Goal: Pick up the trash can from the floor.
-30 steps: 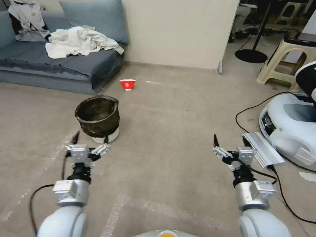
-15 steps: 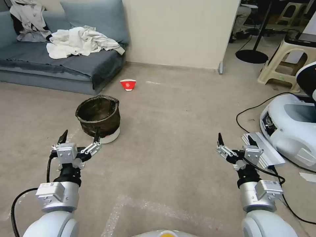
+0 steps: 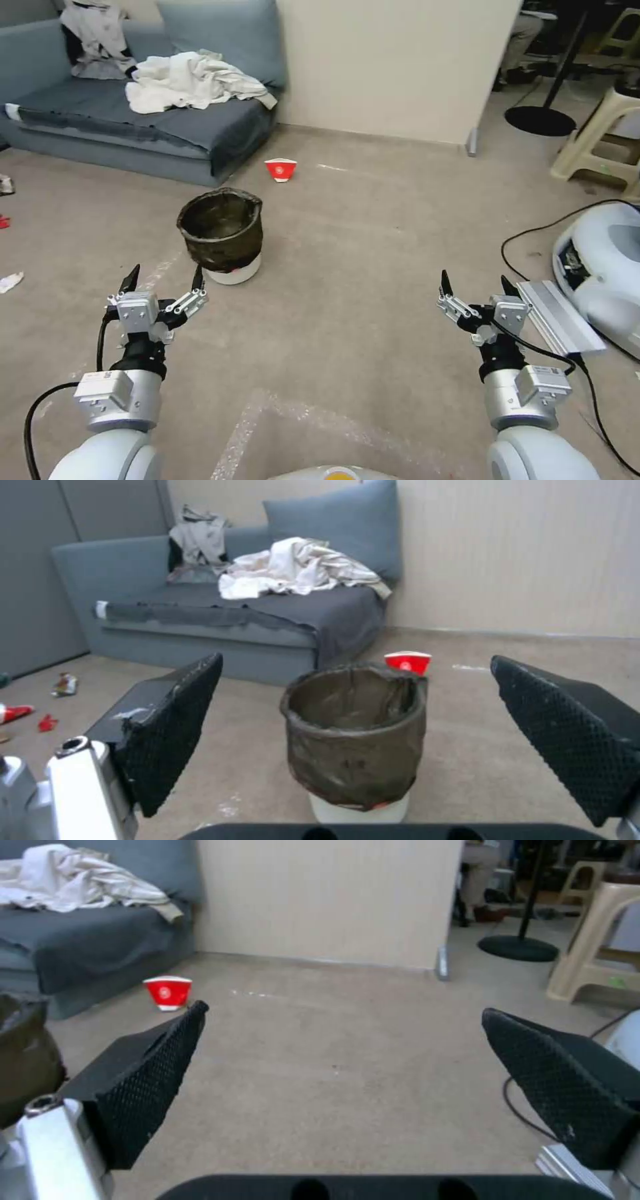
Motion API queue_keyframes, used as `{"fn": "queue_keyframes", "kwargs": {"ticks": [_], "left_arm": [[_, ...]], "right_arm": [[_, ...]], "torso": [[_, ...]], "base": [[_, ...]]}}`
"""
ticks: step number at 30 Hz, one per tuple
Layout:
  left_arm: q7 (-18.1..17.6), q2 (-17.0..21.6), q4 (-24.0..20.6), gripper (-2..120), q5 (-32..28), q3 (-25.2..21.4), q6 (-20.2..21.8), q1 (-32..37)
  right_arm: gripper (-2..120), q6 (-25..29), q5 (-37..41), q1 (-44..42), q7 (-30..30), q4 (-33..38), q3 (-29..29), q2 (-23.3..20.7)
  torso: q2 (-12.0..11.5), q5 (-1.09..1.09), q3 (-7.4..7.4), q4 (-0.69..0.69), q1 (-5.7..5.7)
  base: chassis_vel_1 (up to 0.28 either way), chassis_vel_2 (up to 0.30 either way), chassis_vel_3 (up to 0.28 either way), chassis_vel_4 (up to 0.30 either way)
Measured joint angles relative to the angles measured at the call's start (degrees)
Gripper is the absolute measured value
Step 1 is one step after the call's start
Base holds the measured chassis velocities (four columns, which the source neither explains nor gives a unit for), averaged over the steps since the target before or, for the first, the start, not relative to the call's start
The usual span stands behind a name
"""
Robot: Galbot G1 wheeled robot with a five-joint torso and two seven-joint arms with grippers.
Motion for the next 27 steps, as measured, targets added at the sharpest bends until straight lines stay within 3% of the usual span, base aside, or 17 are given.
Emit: {"fn": "queue_keyframes", "kwargs": {"ticks": [10, 20, 27], "left_arm": [[-0.06, 0.12, 0.24, 100, 0.02, -0.01, -2.2, -0.17], [-0.06, 0.11, 0.24, 100, 0.06, -0.07, -2.22, -0.44], [-0.14, 0.21, 0.42, 100, 0.04, -0.34, -1.26, -0.67]], "right_arm": [[100, 0.0, 0.14, 0.18, -0.55, 0.18, 0.04, 0.01], [100, 0.01, 0.34, 0.41, -1.2, 0.17, -0.02, 0.03], [100, 0.01, 0.38, 0.36, -1.39, 0.15, -0.01, -0.01]], "torso": [[0.0, 0.01, 0.0, -0.01, 0.0], [0.0, 0.0, 0.0, -0.01, 0.0], [-0.01, 0.0, 0.0, -0.01, 0.0]], "base": [[0.011, 0.012, 0.009, 0.015], [-0.01, 0.016, 0.008, -0.007], [-0.119, 0.131, 0.125, -0.108]]}}
